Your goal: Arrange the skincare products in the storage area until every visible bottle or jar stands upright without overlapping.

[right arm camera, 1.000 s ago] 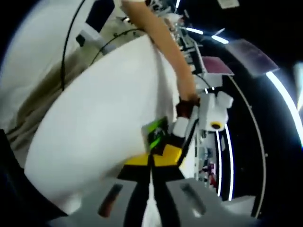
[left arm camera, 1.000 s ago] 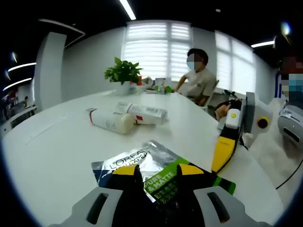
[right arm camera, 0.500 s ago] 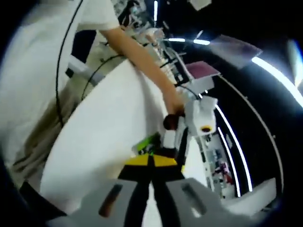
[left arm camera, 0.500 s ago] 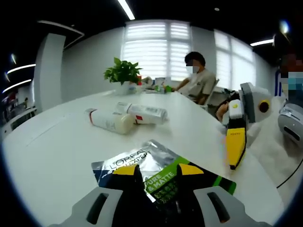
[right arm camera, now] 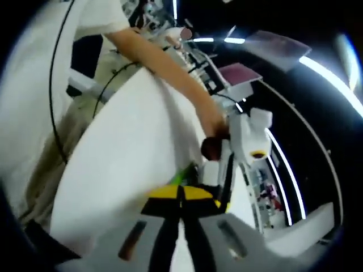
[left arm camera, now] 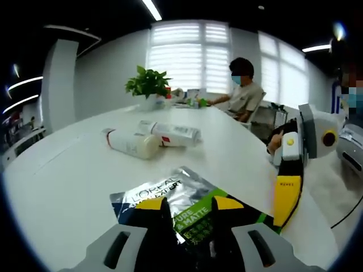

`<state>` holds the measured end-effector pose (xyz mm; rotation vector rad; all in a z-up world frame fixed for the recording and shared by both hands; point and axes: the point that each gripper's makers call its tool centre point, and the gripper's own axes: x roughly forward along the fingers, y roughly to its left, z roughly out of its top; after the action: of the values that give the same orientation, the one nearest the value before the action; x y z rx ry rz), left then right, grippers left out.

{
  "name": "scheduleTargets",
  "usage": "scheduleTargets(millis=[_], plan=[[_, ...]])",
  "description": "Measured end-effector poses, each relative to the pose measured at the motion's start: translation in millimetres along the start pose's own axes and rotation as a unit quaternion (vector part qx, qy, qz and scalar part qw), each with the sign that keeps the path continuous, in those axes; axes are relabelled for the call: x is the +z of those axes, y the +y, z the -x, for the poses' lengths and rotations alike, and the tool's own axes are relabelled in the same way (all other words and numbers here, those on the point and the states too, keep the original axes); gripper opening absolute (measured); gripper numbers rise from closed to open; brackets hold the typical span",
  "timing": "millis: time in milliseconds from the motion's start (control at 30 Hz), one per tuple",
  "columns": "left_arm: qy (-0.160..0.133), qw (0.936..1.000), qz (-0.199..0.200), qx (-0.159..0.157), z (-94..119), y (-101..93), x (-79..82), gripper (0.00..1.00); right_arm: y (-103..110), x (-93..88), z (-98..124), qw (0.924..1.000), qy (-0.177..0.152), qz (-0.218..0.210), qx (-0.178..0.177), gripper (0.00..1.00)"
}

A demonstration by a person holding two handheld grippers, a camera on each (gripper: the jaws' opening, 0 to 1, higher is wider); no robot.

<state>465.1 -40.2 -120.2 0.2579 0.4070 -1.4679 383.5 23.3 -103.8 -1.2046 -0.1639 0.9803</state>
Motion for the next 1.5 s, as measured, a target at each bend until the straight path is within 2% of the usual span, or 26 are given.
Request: scheduleTargets(millis=[100,200,267,467,733,967,1233,1500], plan=[[0.002,1.0000,-0.001,0.001,0,-0.3,0.2,0.31,1,-6.0,-2,0.9991,0.021,0.036,-0.001,0.00],[0.002,1.0000,-0.002,0.001,0,-0.5,0.3,0.31,1,-5.1,-1,0.9994,0.016,0.031,0.003,0.00],[0.002,1.0000,0.001,0.001,0,-1.3,0.3,0.31,1,-4.1,2,0.9999,0.010,0.006,0.007,0.00],[0.003,1.0000,-0.001,-0.003,0,-1.5,0.4,0.31,1,-8.1,8,0.9995,0.006,-0.024,0.020,0.00],[0.006,1.0000,-0.001,-0.002,1,-0.7,0.3,0.31,2,-8.9,7,0.9994,0.022,-0.021,0.018,0.00],[0.040,0.9990,0.009,0.017,3,-6.7,-0.8,0.30,4,-11.1,10,0.9988,0.033,-0.029,0.021,0.00],[0.056,0.9982,0.009,0.022,7,-9.1,-2.9,0.29,6,-14.6,14,0.9979,0.040,-0.041,0.029,0.00],[0.085,0.9956,0.012,0.037,23,-13.4,-9.7,0.28,8,-14.7,17,0.9964,0.034,-0.067,0.039,0.00]])
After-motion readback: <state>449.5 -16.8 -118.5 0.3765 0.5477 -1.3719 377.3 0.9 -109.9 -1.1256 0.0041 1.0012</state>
